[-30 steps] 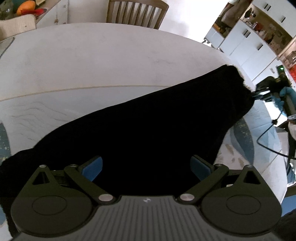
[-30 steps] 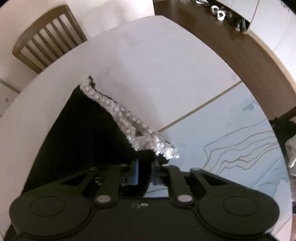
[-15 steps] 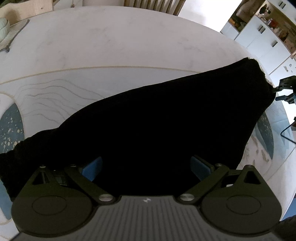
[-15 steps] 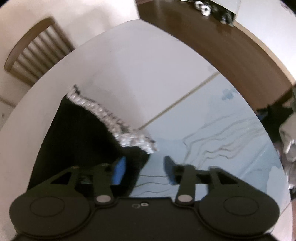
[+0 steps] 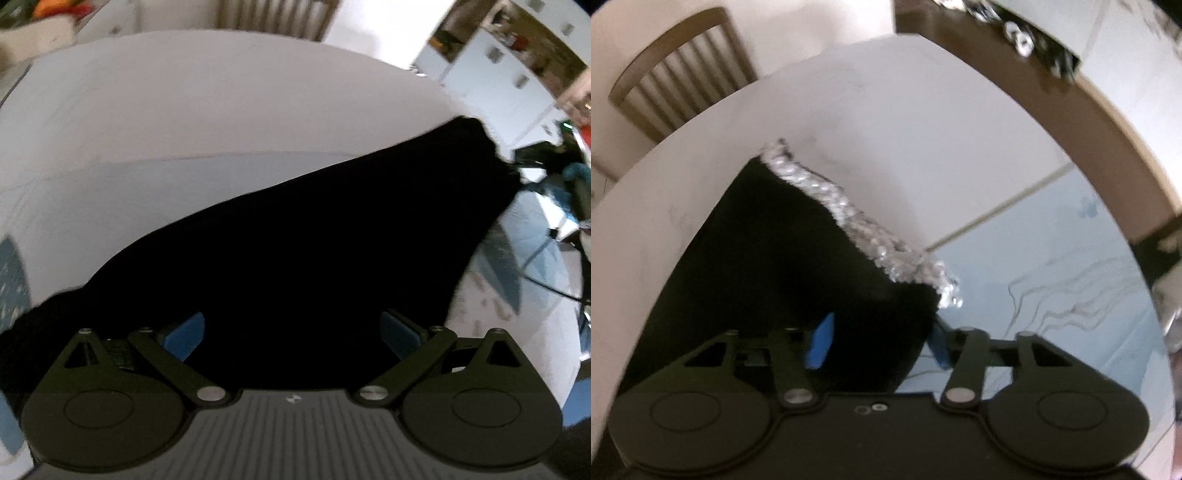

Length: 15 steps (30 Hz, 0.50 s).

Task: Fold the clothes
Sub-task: 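Grasp the beaded trim corner with the right gripper and lift it, then fold the beaded trim corner over the garment with the right gripper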

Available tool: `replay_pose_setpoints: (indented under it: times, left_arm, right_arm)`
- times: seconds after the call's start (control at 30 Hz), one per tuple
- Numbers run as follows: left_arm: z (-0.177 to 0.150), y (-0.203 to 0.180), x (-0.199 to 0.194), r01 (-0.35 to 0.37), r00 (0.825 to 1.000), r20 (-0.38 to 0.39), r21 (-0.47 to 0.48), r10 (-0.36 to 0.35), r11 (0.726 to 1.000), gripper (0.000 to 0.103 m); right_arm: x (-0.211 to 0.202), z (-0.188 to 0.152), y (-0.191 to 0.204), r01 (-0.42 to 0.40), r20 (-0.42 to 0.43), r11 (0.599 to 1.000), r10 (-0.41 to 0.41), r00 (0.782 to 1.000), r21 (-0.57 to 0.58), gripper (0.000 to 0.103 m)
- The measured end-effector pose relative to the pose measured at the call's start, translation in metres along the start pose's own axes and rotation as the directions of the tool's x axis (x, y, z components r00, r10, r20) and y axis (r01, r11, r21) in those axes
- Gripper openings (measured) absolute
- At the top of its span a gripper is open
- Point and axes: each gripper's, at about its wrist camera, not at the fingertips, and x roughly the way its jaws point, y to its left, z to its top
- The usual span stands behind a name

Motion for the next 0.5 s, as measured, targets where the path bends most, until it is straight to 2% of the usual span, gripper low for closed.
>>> replay_pose_setpoints:
  times: [0.17, 0.27, 0.33, 0.4, 0.5]
  left_arm:
    - [0.015, -0.033, 0.010, 0.057, 0.998, -0.010, 0.120, -0.056, 0.991, 0.101]
    - [0.020, -0.044, 0.029, 0.064, 0.997, -0.045, 0.166, -0.058, 0.984, 0.101]
    - [0.022, -0.046, 0.040, 0.063, 0.997, -0.063, 0.175, -0.053, 0.983, 0.101]
    - [0.021, -0.044, 0.045, 0.062, 0.996, -0.066, 0.159, -0.052, 0.985, 0.101]
    - [0.022, -0.040, 0.042, 0.061, 0.997, -0.054, 0.149, -0.054, 0.987, 0.101]
  right_arm:
    - [-0.011, -0.001, 0.016, 0.031, 0.062, 0.995, -0.025, 0.998, -0.094, 0.103]
    - [-0.034, -0.011, 0.038, 0.051, 0.154, 0.976, -0.018, 0.988, -0.212, 0.103]
    - [-0.055, -0.029, 0.064, 0.062, 0.232, 0.934, 0.023, 0.972, -0.351, 0.103]
    - [-0.073, -0.049, 0.091, 0.067, 0.282, 0.873, 0.083, 0.956, -0.484, 0.103]
    - [-0.082, -0.089, 0.132, 0.030, 0.274, 0.740, 0.210, 0.938, -0.672, 0.103]
